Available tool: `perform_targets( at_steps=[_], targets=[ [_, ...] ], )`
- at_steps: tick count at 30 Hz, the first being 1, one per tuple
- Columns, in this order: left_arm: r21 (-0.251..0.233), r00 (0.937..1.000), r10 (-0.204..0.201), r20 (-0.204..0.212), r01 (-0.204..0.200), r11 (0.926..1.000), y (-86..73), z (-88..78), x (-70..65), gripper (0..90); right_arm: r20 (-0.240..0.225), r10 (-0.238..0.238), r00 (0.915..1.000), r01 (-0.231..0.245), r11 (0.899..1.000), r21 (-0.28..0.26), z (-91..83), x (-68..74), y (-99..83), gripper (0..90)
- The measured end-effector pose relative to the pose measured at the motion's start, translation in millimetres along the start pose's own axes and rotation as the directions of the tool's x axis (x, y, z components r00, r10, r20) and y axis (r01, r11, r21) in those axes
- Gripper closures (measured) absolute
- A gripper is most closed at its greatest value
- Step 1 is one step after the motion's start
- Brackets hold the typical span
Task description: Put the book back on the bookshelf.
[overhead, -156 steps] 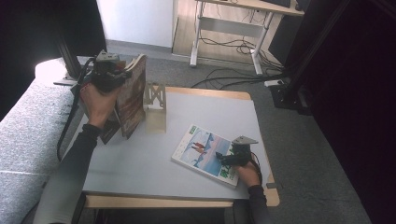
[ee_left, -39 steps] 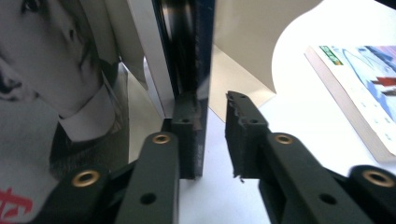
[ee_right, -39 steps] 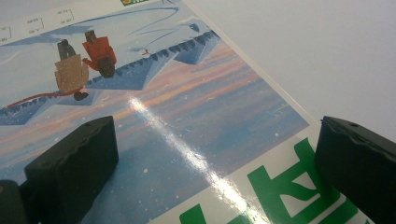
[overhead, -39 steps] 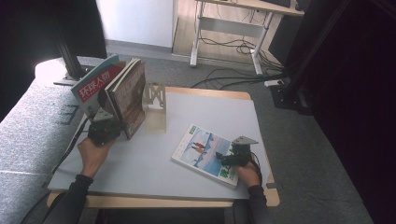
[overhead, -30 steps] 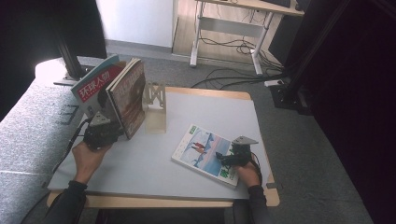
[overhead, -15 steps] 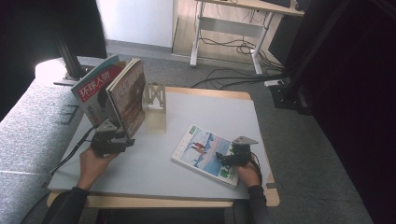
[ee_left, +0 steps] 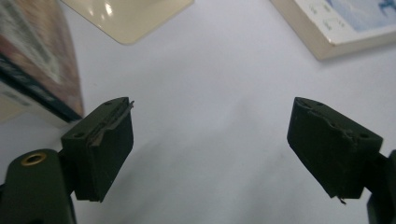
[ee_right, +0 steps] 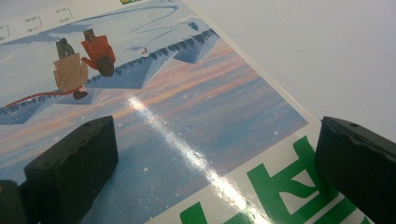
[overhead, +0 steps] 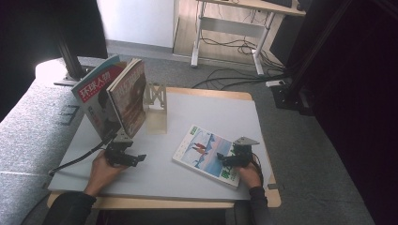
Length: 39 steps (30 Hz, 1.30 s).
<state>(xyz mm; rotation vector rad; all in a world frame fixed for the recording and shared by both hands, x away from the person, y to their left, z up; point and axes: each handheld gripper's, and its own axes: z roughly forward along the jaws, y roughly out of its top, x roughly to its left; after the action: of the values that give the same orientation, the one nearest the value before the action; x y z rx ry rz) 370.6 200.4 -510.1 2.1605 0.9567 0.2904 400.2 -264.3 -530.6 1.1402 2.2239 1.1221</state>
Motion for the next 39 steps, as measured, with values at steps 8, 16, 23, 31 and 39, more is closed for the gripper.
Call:
perform_targets(
  at_steps=[8,16,23,31,39],
  targets=[
    [0.066,1.0000,0.010,-0.002,-0.010,0.9978,-5.1,12.4,-3.0,8.4,0.004,0.002,1.0000,-0.002,1.000,0.013,-2.9,0.8,-0.6,0.0],
    [0.064,0.9982,0.053,-0.029,-0.051,0.9966,-9.1,16.1,-7.5,3.8,0.031,0.015,0.9994,-0.016,0.999,0.035,-13.2,-2.1,-4.9,0.0],
    [0.074,0.9971,0.069,-0.031,-0.067,0.9950,-9.4,17.1,-8.7,1.2,0.084,0.036,0.9958,-0.038,0.999,0.023,-26.0,-9.7,-12.2,0.0],
    [0.073,0.9973,0.067,-0.031,-0.065,0.9953,-9.5,16.9,-8.7,2.2,0.106,0.091,0.9902,-0.091,0.996,0.003,-43.2,-15.7,-24.3,0.0],
    [0.082,0.9978,0.066,0.009,-0.066,0.9944,-5.8,16.3,-3.7,1.8,0.094,0.116,0.9889,-0.118,0.993,0.018,-47.0,-17.9,-33.1,0.0]
  ],
)
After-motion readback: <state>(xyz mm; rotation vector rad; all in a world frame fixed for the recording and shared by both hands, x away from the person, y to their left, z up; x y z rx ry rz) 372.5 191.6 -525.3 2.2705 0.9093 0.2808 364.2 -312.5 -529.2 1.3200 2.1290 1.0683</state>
